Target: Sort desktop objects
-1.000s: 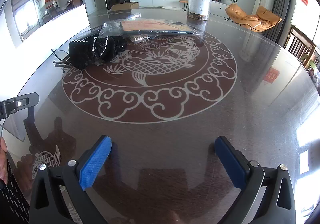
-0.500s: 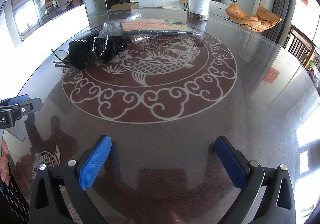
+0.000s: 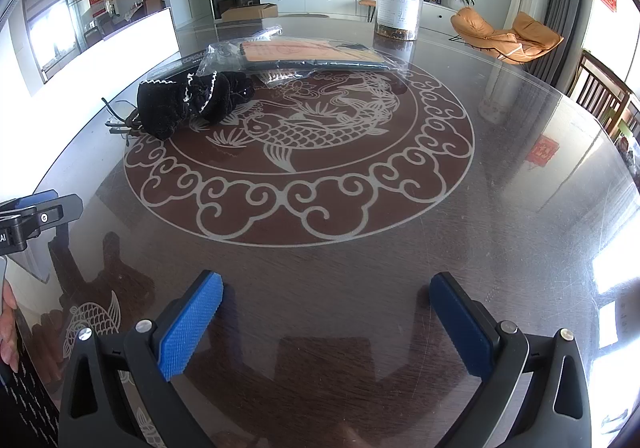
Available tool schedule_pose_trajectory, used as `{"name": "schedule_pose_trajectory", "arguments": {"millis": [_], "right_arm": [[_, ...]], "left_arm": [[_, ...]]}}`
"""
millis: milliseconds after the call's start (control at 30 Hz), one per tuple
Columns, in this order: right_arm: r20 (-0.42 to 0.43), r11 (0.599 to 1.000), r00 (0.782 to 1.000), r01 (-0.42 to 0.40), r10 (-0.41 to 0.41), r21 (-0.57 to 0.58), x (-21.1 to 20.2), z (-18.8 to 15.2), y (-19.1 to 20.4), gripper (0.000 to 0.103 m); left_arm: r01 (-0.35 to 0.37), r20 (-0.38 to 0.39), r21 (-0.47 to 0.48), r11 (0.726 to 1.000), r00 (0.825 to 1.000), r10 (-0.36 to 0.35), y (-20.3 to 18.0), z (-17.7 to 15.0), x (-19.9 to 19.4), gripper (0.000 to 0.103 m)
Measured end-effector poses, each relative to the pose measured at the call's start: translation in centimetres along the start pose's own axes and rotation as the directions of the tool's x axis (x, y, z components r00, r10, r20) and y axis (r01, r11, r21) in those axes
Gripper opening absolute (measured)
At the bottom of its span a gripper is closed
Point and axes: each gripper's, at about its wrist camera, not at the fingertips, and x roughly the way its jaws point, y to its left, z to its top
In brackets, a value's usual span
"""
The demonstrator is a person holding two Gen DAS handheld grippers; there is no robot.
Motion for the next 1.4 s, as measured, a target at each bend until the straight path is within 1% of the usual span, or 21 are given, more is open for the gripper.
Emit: {"name": "schedule_pose_trajectory", "arguments": {"millis": [67,133,333,533,833,900,967,1033,1100,1167,1200,1300,1333,1400], "right_arm": [[0.000,1.000,1.000,0.000,0.000,0.000,0.0,0.0,0.0,0.103],[0.000,1.000,1.000,0.000,0.000,0.000,0.0,0.0,0.0,0.103],[0.000,1.000,1.000,0.000,0.000,0.000,0.0,0.0,0.0,0.103],[0.000,1.000,1.000,0.000,0.000,0.000,0.0,0.0,0.0,0.103],[-0.002,1.000,1.000,-0.008,0.008,-0.010,0.2,0.3,0.1,0.103],[-0.023,0.999,0.999,-0.041,0.041,-0.023,0.9,1.6,0.6,0.103],[-0.026,0.996,0.996,-0.091,0.091,0.004,1.3,3.7,1.2,0.103],[0.030,0.987,0.987,-0.157,0.156,0.041,1.2,7.1,2.0,0.103],[0.063,0.979,0.979,-0.196,0.192,0.059,1.7,10.5,3.2,0.103],[0.063,0.972,0.974,-0.221,0.216,0.076,3.0,13.7,4.5,0.103],[0.048,0.969,0.973,-0.230,0.227,0.088,4.0,15.0,5.2,0.103],[-0.007,0.968,0.973,-0.231,0.233,0.101,6.4,16.3,6.7,0.103],[-0.032,0.974,0.976,-0.214,0.217,0.080,6.9,16.1,7.2,0.103],[-0.052,0.985,0.983,-0.175,0.175,0.008,6.9,14.9,7.7,0.103]], "left_arm": [[0.001,0.000,-0.003,1.000,1.000,-0.001,0.0,0.0,-0.1,0.102],[0.021,0.004,-0.019,1.000,1.000,-0.021,0.3,0.0,-0.3,0.102],[0.069,0.067,-0.081,0.994,0.996,-0.064,1.5,0.0,-1.8,0.102],[0.075,0.069,-0.144,0.987,0.995,-0.066,2.6,-0.1,-1.9,0.102],[0.049,0.078,-0.146,0.988,0.996,-0.038,2.7,0.0,-1.6,0.102],[0.043,0.087,-0.136,0.990,0.996,-0.031,2.6,0.0,-1.8,0.102],[0.032,0.090,-0.117,0.993,0.996,-0.022,2.2,0.0,-1.8,0.102],[0.021,0.090,-0.096,0.995,0.996,-0.012,1.8,0.0,-1.7,0.102],[0.014,0.092,-0.081,0.997,0.996,-0.006,1.5,0.1,-1.7,0.102],[0.008,0.096,-0.073,0.997,0.995,-0.001,1.4,0.0,-1.9,0.102],[0.007,0.098,-0.071,0.997,0.995,0.000,1.4,0.0,-1.9,0.102],[0.006,0.101,-0.077,0.997,0.995,0.002,1.6,0.0,-2.1,0.102],[0.006,0.101,-0.082,0.997,0.995,0.002,1.8,-0.1,-2.1,0.102],[0.014,0.103,-0.095,0.995,0.995,-0.005,2.0,0.0,-2.1,0.102]]}}
